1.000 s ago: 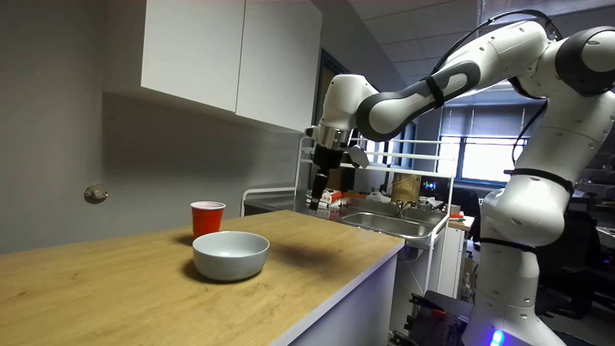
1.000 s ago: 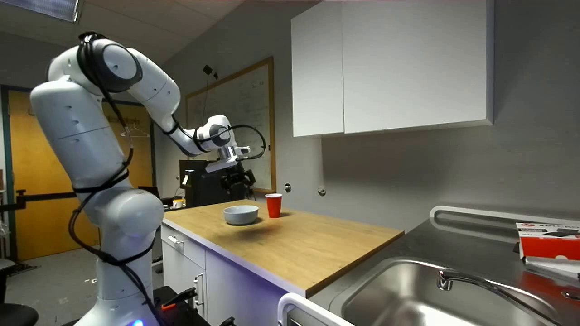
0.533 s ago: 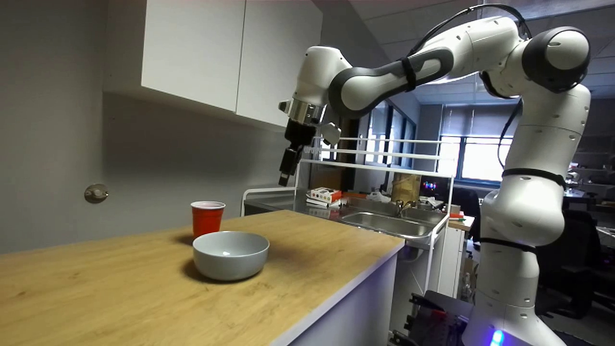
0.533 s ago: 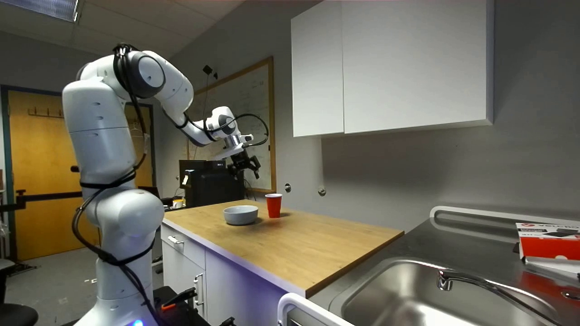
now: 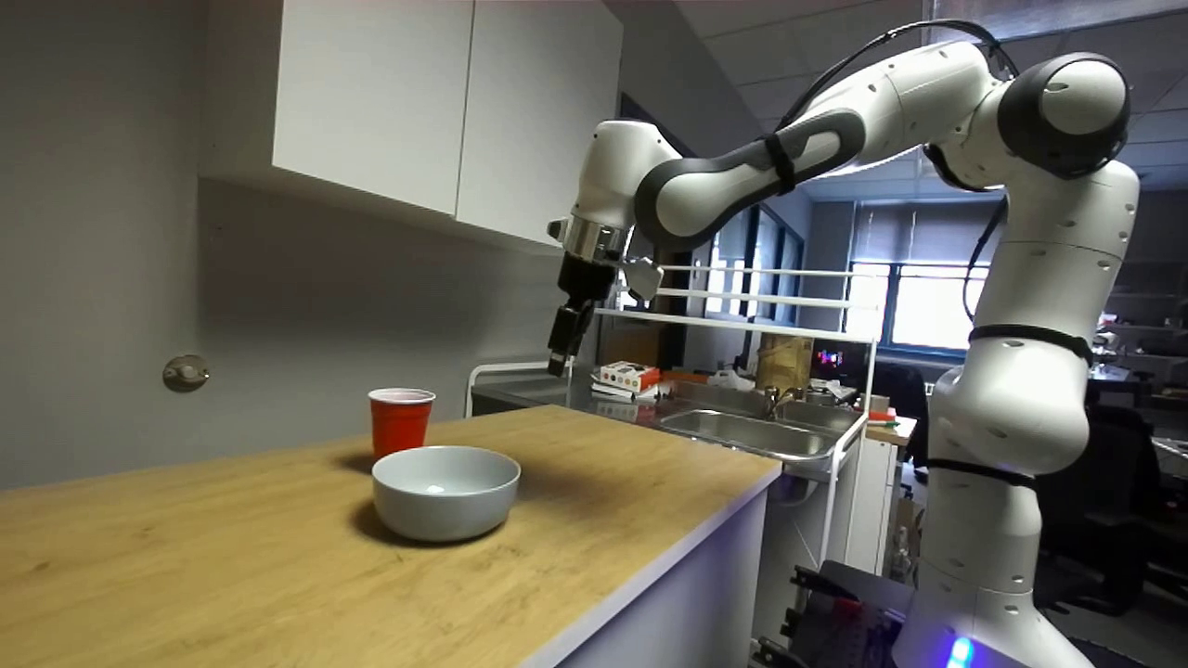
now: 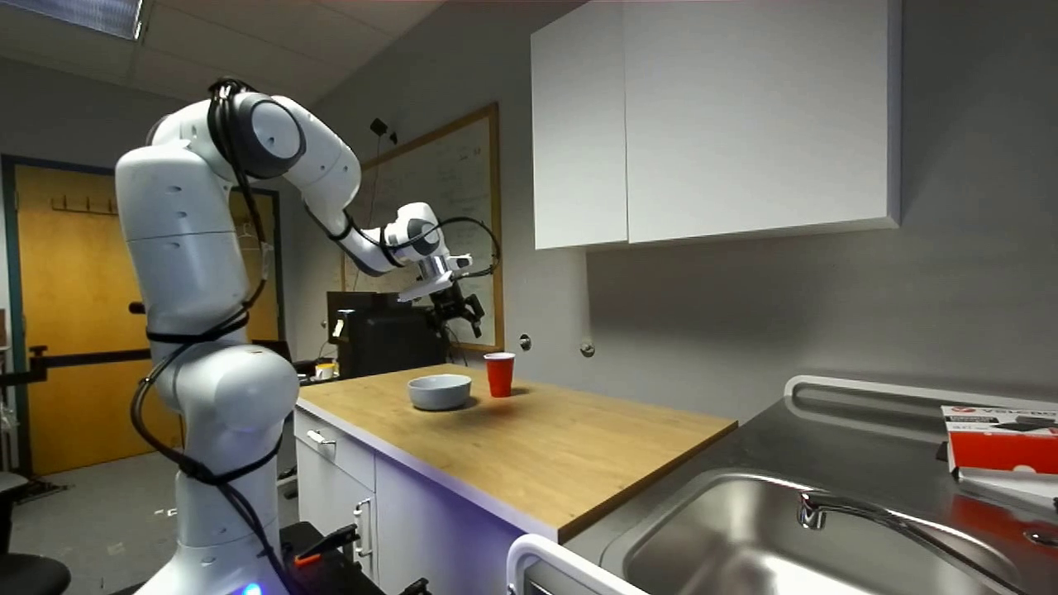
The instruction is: Pour the contents of the cup into the bowl
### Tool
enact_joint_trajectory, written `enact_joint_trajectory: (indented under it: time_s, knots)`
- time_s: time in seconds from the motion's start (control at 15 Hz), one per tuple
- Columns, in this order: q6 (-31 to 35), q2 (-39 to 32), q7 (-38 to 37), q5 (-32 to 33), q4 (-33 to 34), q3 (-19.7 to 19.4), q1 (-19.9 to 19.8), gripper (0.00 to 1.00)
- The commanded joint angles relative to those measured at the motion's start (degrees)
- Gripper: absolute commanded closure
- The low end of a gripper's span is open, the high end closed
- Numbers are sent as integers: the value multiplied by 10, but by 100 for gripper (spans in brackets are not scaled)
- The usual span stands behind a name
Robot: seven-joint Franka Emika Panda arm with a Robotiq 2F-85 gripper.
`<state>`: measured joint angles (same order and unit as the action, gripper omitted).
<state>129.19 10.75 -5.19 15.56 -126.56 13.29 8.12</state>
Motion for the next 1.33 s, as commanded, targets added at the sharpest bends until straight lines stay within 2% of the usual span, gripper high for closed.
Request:
enact_joint_trajectory:
  time_s: [0.0, 0.6, 1.0, 1.27]
  knots:
    - [32, -32, -31, 27, 33, -6, -9, 0]
    - [43, -152, -92, 58, 184, -8, 13, 0]
    - [36, -249, -94, 66, 316, -32, 32, 0]
    - [30, -317, -85, 49, 404, -52, 47, 0]
